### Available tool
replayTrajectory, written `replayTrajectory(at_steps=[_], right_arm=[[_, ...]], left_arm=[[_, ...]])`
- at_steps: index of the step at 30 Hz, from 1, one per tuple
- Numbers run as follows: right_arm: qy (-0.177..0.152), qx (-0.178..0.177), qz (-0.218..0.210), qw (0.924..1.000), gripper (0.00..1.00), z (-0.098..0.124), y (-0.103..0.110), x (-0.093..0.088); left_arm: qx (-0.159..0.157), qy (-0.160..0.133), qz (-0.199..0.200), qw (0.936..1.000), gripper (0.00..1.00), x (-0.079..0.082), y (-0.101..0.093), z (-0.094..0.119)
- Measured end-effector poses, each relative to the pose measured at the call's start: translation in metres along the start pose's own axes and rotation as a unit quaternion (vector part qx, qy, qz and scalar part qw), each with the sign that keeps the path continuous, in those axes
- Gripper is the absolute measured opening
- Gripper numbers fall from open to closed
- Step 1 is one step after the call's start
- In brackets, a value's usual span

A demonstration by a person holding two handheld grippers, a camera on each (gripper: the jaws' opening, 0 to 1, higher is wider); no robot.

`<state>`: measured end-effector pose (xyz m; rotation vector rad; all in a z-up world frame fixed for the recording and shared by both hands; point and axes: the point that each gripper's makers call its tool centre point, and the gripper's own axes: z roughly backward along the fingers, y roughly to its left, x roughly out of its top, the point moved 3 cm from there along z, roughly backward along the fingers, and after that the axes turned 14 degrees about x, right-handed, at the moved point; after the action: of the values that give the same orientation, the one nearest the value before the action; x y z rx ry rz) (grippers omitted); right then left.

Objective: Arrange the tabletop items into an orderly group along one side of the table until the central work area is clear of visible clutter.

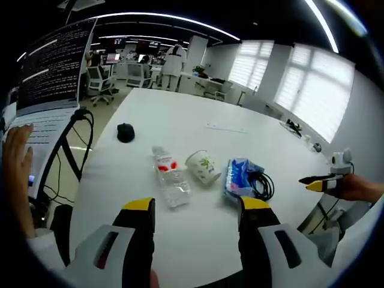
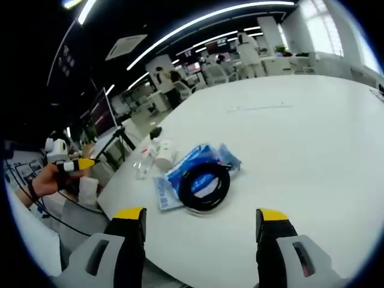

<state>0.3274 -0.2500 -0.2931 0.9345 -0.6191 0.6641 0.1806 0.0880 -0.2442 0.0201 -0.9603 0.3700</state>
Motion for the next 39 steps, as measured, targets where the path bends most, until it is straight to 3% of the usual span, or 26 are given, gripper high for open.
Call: replayTrajectory(at_steps=[39], right_arm=[[-0.002,-0.004,-0.004,1.0000,0.74,0.0024,0.0006,-0.0011]], left_arm=[[-0.007,0.008,0.002,0.9999,0.52,-0.0042,-0.0014,-0.0009]])
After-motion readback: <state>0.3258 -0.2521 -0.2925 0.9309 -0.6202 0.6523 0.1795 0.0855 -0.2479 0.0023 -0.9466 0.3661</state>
